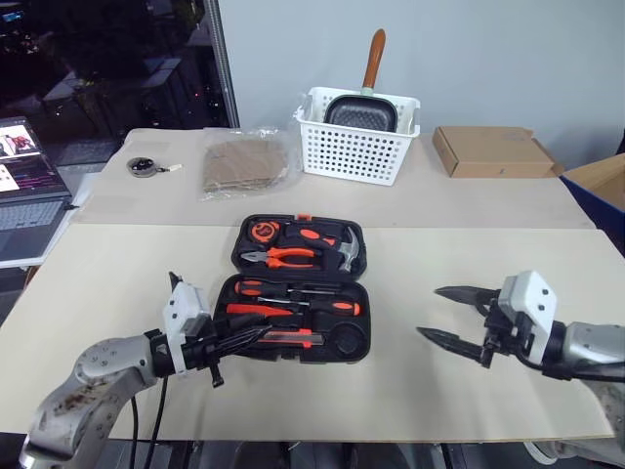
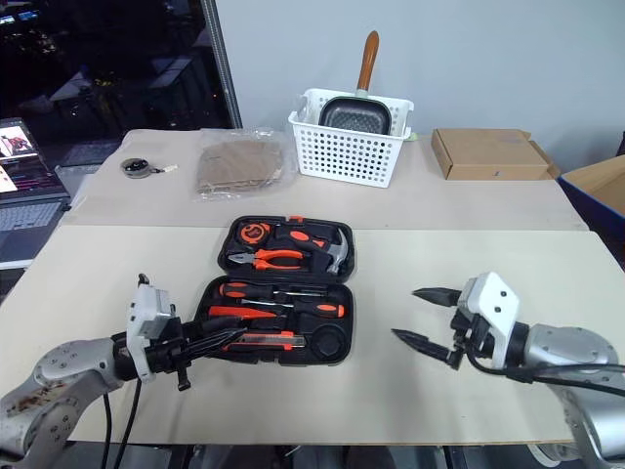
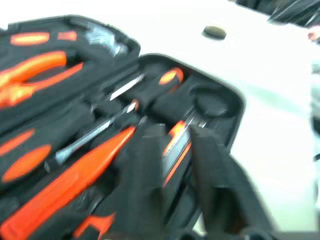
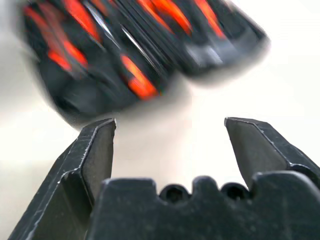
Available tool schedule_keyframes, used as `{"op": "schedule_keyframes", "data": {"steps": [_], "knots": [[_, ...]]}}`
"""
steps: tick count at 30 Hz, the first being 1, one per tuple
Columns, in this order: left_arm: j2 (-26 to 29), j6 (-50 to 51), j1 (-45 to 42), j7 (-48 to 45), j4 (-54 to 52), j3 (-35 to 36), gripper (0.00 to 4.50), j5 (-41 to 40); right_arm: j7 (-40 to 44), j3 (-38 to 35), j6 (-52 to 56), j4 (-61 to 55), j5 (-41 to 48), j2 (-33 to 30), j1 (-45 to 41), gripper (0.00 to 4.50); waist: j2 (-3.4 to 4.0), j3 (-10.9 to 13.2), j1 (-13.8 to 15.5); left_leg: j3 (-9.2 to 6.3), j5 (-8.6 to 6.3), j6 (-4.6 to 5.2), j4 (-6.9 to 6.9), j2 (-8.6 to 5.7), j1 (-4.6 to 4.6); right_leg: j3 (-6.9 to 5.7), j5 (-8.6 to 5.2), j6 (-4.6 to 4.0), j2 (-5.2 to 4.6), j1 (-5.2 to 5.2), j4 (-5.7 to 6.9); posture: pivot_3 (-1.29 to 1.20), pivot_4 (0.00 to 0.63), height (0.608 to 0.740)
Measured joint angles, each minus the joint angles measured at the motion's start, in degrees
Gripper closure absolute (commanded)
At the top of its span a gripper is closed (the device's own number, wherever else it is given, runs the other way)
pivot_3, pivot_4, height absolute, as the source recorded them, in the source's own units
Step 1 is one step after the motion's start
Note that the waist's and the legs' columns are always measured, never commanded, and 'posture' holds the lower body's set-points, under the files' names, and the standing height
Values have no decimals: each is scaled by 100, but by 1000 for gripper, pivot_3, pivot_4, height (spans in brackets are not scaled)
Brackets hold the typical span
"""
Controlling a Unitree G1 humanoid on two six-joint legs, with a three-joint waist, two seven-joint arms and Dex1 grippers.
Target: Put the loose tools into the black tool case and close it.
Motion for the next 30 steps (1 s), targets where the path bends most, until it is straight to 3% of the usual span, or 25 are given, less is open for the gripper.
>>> {"op": "schedule_keyframes", "data": {"steps": [2,6,13,16,20,21,24,26,30], "knots": [[34,137,-324,5,-158,-23,1238,-199,-128,99,516,150,-284,-486,-164,458,-1,2,-15,1,1,0,1,-1,2,-1,0,1,5,2,0,0,150,740],[92,464,-769,100,-362,-192,32,-431,-168,560,1054,656,-556,-733,-821,458,-5,5,-77,3,4,0,4,0,12,6,1,2,23,12,7,0,150,740],[105,1200,-1524,665,-583,-385,32,-971,-342,1646,2016,1580,-993,-714,-2171,458,-1,10,-99,2,11,2,7,-1,3,8,5,4,36,-2,8,0,150,740],[98,1292,-1624,866,-667,-385,0,-1070,-347,1970,2355,1887,-1072,-573,-2693,1108,-1,10,-112,2,11,2,7,-2,-1,9,5,5,34,-3,3,0,150,740],[87,1294,-1596,1099,-766,-379,0,-1063,-343,2526,2584,2389,-1327,-371,-3201,2623,-1,11,-106,2,10,2,6,-5,-1,8,4,5,32,-2,1,0,150,740],[90,1279,-1539,1119,-777,-373,0,-1039,-323,2650,2652,2535,-1366,-310,-3283,2802,-1,11,-102,2,11,2,7,-5,-1,7,4,5,32,-1,1,0,150,740],[105,1268,-1428,1164,-789,-368,0,-991,-245,2782,2660,2668,-1455,-297,-3370,4077,-1,11,-87,2,11,1,8,-7,1,5,5,5,30,1,3,0,150,740],[112,1262,-1381,1172,-796,-366,0,-988,-240,2784,2656,2694,-1479,-297,-3372,4474,-1,11,-80,2,11,1,9,-8,2,4,5,6,28,2,5,0,150,740],[122,1245,-1296,1176,-846,-364,0,-961,-246,2784,2623,2719,-1564,-297,-3372,4474,-1,11,-68,2,12,0,11,-10,2,3,6,8,26,2,6,0,150,740]]}}
